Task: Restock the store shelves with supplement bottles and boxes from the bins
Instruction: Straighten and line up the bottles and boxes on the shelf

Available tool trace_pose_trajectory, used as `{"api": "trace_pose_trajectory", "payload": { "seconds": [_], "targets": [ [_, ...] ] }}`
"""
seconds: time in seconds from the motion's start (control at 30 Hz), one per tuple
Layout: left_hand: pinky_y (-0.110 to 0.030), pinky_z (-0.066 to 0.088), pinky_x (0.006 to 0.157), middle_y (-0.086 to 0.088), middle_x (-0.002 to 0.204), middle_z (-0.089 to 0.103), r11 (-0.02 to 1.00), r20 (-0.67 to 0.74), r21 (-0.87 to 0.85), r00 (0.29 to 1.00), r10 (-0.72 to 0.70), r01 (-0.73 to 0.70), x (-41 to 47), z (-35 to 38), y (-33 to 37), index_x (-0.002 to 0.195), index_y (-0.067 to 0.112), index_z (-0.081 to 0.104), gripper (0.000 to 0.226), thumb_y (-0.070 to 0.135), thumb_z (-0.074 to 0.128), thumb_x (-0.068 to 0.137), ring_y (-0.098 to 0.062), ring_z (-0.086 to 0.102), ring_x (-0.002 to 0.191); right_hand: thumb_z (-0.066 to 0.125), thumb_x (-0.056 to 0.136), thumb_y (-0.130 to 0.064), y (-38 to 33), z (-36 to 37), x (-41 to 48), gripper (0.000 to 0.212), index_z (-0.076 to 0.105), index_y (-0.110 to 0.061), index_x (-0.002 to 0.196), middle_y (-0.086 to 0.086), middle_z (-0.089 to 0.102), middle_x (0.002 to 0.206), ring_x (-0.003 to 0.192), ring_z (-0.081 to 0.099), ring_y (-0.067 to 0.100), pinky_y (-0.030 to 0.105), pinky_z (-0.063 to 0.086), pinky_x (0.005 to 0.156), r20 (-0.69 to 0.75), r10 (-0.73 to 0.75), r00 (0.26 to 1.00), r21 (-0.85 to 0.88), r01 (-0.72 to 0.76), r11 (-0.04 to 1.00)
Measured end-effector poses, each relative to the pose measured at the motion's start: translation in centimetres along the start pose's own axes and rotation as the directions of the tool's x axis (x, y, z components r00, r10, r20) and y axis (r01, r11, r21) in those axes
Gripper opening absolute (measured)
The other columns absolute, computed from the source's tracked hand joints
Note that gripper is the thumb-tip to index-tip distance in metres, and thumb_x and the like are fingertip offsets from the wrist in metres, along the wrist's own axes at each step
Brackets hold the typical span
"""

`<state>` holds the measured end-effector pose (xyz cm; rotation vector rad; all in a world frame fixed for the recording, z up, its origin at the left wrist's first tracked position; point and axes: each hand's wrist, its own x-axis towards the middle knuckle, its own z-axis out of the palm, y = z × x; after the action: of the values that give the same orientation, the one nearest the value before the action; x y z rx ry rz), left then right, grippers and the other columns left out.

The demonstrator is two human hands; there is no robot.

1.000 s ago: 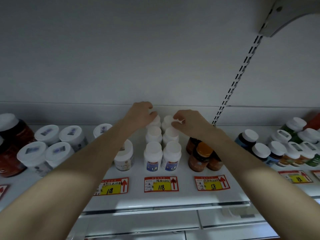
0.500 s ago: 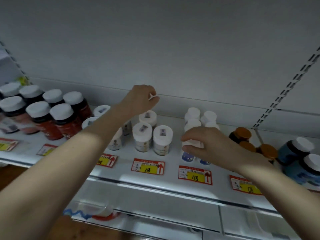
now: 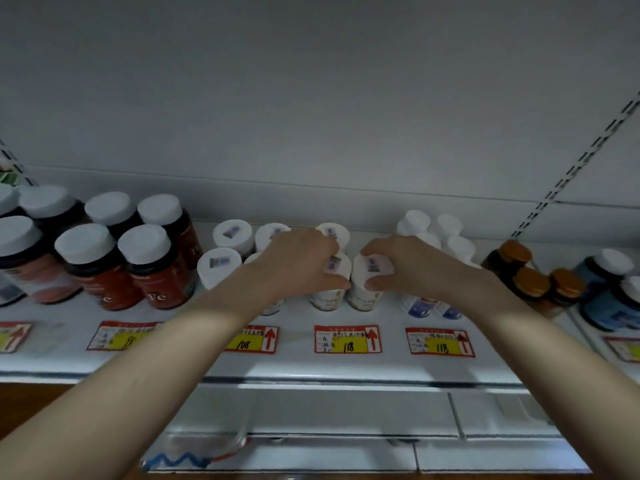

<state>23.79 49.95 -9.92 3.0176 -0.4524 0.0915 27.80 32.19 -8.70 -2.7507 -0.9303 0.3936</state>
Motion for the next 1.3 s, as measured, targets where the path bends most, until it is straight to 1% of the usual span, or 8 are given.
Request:
{"api": "trace_pose_trajectory", "payload": {
  "seconds": [0.13, 0.37, 0.57, 0.77, 0.9, 1.0, 1.17, 1.3],
  "targets": [
    [-0.025, 0.031, 0.064, -0.006, 0.089, 0.060, 0.998, -0.009, -0.052, 0.999, 0.044, -0.044, 0.3, 0.2, -0.2, 0.091, 0.013, 0.061, 0.037, 0.049, 0.057, 0.084, -0.019, 0.055, 0.082, 0.063, 0.085, -0.028, -0.4, 0.2, -0.3, 0.044, 0.052, -0.016, 0.125, 0.005, 0.058, 0.119, 0.104, 0.054, 0.019, 0.026, 0.039, 0.082, -0.028, 0.034, 0.999, 0.013, -0.034, 0.999],
    [-0.024, 0.027, 0.062, -0.007, 0.095, 0.061, 0.997, -0.026, -0.040, 0.998, 0.065, -0.066, 0.3, 0.5, -0.2, 0.095, 0.012, 0.061, 0.040, 0.049, 0.054, 0.085, -0.021, 0.057, 0.089, 0.063, 0.085, -0.026, -0.5, 0.4, -0.7, 0.043, 0.052, -0.016, 0.126, 0.003, 0.059, 0.120, 0.105, 0.054, 0.018, 0.024, 0.039, 0.083, -0.029, 0.034, 0.999, 0.011, -0.034, 0.999],
    [-0.027, 0.036, 0.063, -0.008, 0.094, 0.059, 0.996, -0.007, -0.066, 0.998, 0.064, -0.064, -0.1, 0.3, -0.1, 0.097, 0.013, 0.061, 0.047, 0.057, 0.053, 0.083, -0.022, 0.058, 0.085, 0.063, 0.084, -0.029, -0.5, 0.3, -0.7, 0.045, 0.051, -0.018, 0.126, 0.004, 0.058, 0.120, 0.105, 0.054, 0.019, 0.027, 0.040, 0.086, -0.017, 0.039, 0.999, 0.006, -0.039, 0.999],
    [-0.033, 0.039, 0.075, -0.014, 0.102, 0.054, 0.996, -0.131, -0.068, 0.989, -0.071, 0.062, 2.9, -1.5, -1.6, 0.109, 0.007, 0.060, 0.046, 0.047, 0.049, 0.090, -0.032, 0.054, 0.097, 0.063, 0.084, -0.032, -0.5, 0.3, -1.5, 0.044, 0.054, -0.018, 0.124, 0.007, 0.055, 0.120, 0.108, 0.053, 0.022, 0.033, 0.042, 0.093, -0.080, 0.010, 0.997, 0.010, -0.009, 1.000],
    [-0.035, 0.043, 0.087, -0.018, 0.119, 0.054, 0.986, -0.008, -0.130, 0.994, -0.111, 0.109, 5.5, -1.2, -2.0, 0.120, 0.006, 0.056, 0.052, 0.046, 0.055, 0.088, -0.031, 0.052, 0.108, 0.061, 0.086, -0.028, -0.8, 0.8, -1.8, 0.035, 0.058, -0.016, 0.119, 0.007, 0.055, 0.120, 0.106, 0.054, 0.023, 0.032, 0.042, 0.090, -0.094, -0.007, 0.996, -0.054, 0.002, 0.999],
    [-0.037, 0.046, 0.088, -0.016, 0.115, 0.061, 0.974, 0.120, -0.196, 0.989, -0.090, 0.112, 6.0, -0.5, -2.1, 0.115, 0.004, 0.060, 0.060, 0.053, 0.060, 0.080, -0.029, 0.055, 0.105, 0.059, 0.088, -0.025, -0.8, 0.8, -1.8, 0.031, 0.060, -0.014, 0.117, 0.008, 0.055, 0.120, 0.105, 0.056, 0.024, 0.033, 0.044, 0.090, -0.106, -0.017, 0.994, -0.069, 0.010, 0.998],
    [-0.039, 0.049, 0.082, -0.015, 0.099, 0.067, 0.966, 0.131, -0.225, 0.987, -0.097, 0.125, 6.0, -0.3, -1.6, 0.099, 0.001, 0.066, 0.071, 0.057, 0.044, 0.060, -0.028, 0.060, 0.091, 0.057, 0.088, -0.022, -0.8, 0.8, -1.9, 0.027, 0.061, -0.012, 0.112, 0.011, 0.055, 0.114, 0.099, 0.057, 0.026, 0.039, 0.046, 0.086, -0.105, -0.016, 0.994, -0.078, 0.008, 0.997],
    [-0.037, 0.048, 0.082, -0.014, 0.103, 0.066, 0.965, 0.137, -0.229, 0.985, -0.101, 0.130, 6.0, -0.2, -1.9, 0.102, 0.004, 0.065, 0.065, 0.059, 0.054, 0.069, -0.027, 0.059, 0.093, 0.057, 0.088, -0.024, -0.7, 0.9, -2.0, 0.027, 0.061, -0.013, 0.113, 0.009, 0.055, 0.113, 0.099, 0.056, 0.026, 0.039, 0.046, 0.085, -0.123, -0.022, 0.992, -0.088, 0.011, 0.996]
  ]
}}
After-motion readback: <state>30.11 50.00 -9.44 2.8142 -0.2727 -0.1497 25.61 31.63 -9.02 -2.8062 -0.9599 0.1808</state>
